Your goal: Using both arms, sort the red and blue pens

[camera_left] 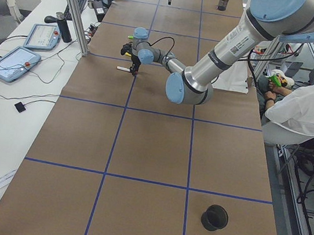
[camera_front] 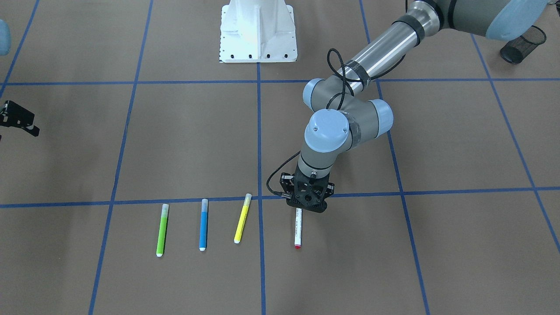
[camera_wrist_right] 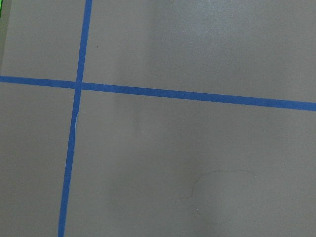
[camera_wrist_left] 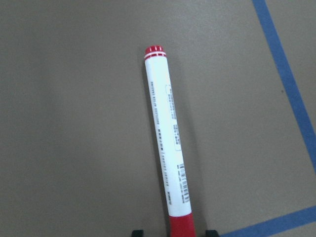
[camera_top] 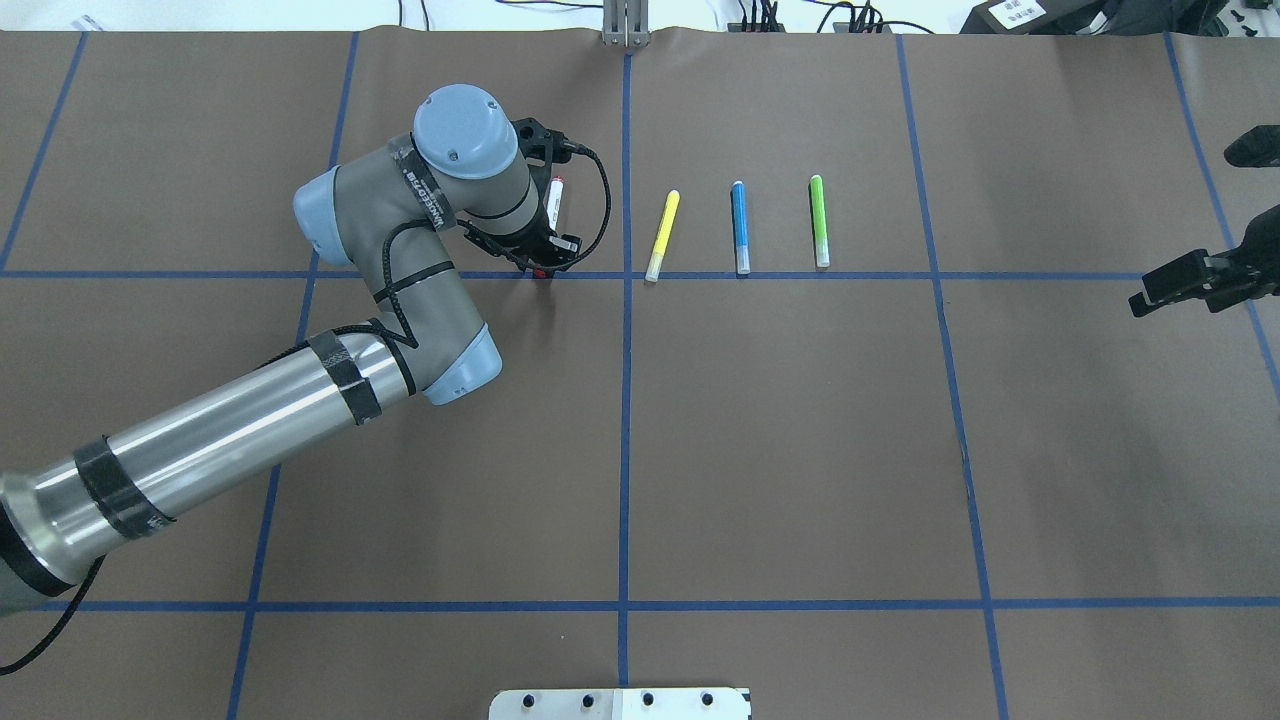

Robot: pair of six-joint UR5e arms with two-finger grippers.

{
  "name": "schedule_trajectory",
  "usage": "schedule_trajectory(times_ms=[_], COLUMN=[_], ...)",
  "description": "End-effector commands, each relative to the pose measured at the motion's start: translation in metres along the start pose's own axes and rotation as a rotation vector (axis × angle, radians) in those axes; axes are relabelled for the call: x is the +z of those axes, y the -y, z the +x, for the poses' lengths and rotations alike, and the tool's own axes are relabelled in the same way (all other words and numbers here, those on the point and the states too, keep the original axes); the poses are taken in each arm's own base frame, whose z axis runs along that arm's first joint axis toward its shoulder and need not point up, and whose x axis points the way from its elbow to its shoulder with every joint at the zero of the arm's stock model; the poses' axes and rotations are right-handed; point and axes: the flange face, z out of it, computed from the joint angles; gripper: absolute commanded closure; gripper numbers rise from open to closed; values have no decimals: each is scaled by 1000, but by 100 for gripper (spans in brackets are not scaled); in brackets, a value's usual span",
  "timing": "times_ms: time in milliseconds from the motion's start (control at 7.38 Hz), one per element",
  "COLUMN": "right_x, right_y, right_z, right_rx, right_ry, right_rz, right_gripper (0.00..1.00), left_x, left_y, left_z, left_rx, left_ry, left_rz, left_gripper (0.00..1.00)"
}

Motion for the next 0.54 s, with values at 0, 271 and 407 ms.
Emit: schedule_trajectory(times_ms=[0,271,407], right_x=[1,-3,3], right_y=[1,14,22], right_z=[-2,-23,-47], right_rx=[-3,2,8], right_ry=[1,15,25], right_rz=[-2,15,14], right_gripper=[1,1,1], left_x=[-7,-46,-70], left_y=[3,20,30], left_z=[6,31,28], left_rx=[-27,-152,-173], left_ry=[-11,-71,-99], left_rz=[9,61,91], left_gripper=[100,100,100])
